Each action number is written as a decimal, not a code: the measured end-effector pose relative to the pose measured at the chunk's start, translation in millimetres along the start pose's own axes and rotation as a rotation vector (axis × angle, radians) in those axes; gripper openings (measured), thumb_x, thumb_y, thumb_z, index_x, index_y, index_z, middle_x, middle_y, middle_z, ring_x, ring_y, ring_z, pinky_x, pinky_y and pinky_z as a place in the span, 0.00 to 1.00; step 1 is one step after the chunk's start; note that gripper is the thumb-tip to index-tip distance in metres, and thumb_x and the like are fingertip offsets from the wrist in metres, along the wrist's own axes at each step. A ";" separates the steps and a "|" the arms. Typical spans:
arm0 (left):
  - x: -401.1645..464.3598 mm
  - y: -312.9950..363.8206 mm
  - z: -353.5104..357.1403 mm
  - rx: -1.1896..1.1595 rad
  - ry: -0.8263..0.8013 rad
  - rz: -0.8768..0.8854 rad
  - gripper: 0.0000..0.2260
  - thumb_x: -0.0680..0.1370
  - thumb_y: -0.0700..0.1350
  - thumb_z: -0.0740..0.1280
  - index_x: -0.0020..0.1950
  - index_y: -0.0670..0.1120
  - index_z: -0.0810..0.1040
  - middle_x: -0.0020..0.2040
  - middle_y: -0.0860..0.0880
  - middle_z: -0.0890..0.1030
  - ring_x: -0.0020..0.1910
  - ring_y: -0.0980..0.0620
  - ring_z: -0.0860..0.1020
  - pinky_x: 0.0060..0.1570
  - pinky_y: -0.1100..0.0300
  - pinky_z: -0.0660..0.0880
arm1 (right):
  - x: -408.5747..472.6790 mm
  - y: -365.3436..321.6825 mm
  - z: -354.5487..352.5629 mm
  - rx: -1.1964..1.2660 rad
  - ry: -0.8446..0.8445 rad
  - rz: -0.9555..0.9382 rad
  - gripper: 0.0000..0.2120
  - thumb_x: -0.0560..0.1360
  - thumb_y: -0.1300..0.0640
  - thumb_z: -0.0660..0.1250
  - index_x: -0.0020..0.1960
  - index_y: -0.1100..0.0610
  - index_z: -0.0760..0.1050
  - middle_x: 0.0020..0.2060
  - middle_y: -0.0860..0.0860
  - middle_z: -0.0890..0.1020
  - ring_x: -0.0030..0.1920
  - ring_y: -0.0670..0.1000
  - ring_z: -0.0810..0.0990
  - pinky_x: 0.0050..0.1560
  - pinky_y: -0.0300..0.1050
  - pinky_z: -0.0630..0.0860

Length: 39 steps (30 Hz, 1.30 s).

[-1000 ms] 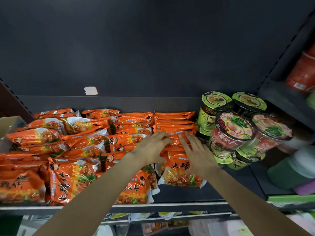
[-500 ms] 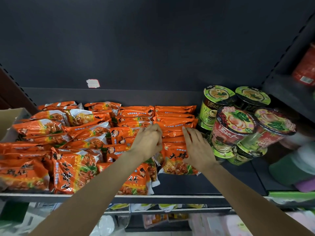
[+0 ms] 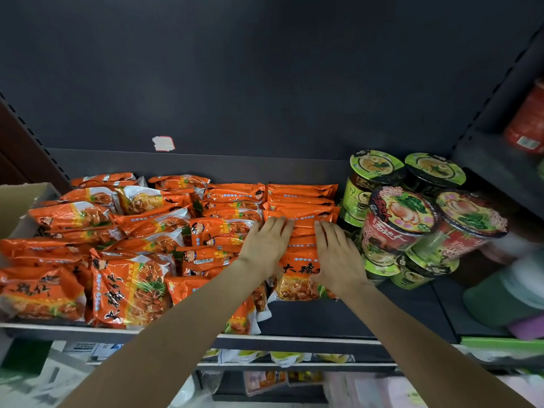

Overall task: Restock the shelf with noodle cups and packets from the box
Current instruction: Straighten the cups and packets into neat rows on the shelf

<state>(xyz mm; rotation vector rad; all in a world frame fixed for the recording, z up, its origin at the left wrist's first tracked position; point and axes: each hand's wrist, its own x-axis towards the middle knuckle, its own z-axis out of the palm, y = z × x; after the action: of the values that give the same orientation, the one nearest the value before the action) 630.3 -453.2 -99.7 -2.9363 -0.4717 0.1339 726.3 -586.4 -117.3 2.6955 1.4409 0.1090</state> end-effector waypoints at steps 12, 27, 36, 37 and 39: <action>-18.4 8.9 -1.0 -0.198 0.093 -0.019 0.42 0.72 0.53 0.70 0.77 0.48 0.48 0.77 0.47 0.54 0.75 0.48 0.52 0.73 0.50 0.52 | -8.3 3.7 -5.6 0.074 -0.006 0.039 0.55 0.65 0.35 0.70 0.76 0.58 0.42 0.76 0.54 0.49 0.75 0.54 0.49 0.73 0.52 0.51; -24.4 -128.1 -14.5 -0.518 0.198 -0.294 0.17 0.78 0.39 0.59 0.67 0.42 0.71 0.65 0.44 0.73 0.66 0.44 0.68 0.63 0.54 0.66 | 73.8 -58.1 -56.4 0.420 0.061 -0.109 0.24 0.79 0.51 0.59 0.73 0.54 0.61 0.71 0.49 0.65 0.71 0.50 0.61 0.71 0.45 0.61; 14.8 -188.2 20.1 -0.309 0.000 -0.025 0.18 0.81 0.44 0.58 0.72 0.47 0.67 0.71 0.49 0.67 0.70 0.48 0.62 0.70 0.55 0.61 | 140.2 -93.0 -37.6 0.196 -0.089 -0.141 0.24 0.81 0.54 0.55 0.76 0.52 0.56 0.76 0.50 0.55 0.76 0.49 0.50 0.75 0.48 0.43; 15.8 -191.0 22.9 -0.278 0.003 -0.010 0.18 0.81 0.45 0.57 0.72 0.48 0.68 0.71 0.49 0.68 0.70 0.48 0.62 0.69 0.54 0.61 | 143.7 -95.1 -36.8 0.179 -0.070 -0.150 0.23 0.81 0.54 0.55 0.75 0.50 0.58 0.75 0.50 0.58 0.76 0.49 0.52 0.75 0.48 0.41; 18.1 -195.8 26.8 -0.272 0.021 0.001 0.17 0.81 0.45 0.58 0.71 0.48 0.68 0.69 0.48 0.70 0.68 0.48 0.64 0.68 0.54 0.63 | 149.2 -100.8 -37.4 0.194 -0.025 -0.158 0.20 0.81 0.52 0.56 0.72 0.48 0.63 0.71 0.48 0.66 0.73 0.49 0.61 0.74 0.47 0.43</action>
<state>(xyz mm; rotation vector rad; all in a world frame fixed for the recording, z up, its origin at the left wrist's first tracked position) 585.0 -260.0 -92.6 -3.1987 -0.5232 0.0409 721.9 -405.0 -87.4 2.7031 1.7340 -0.0790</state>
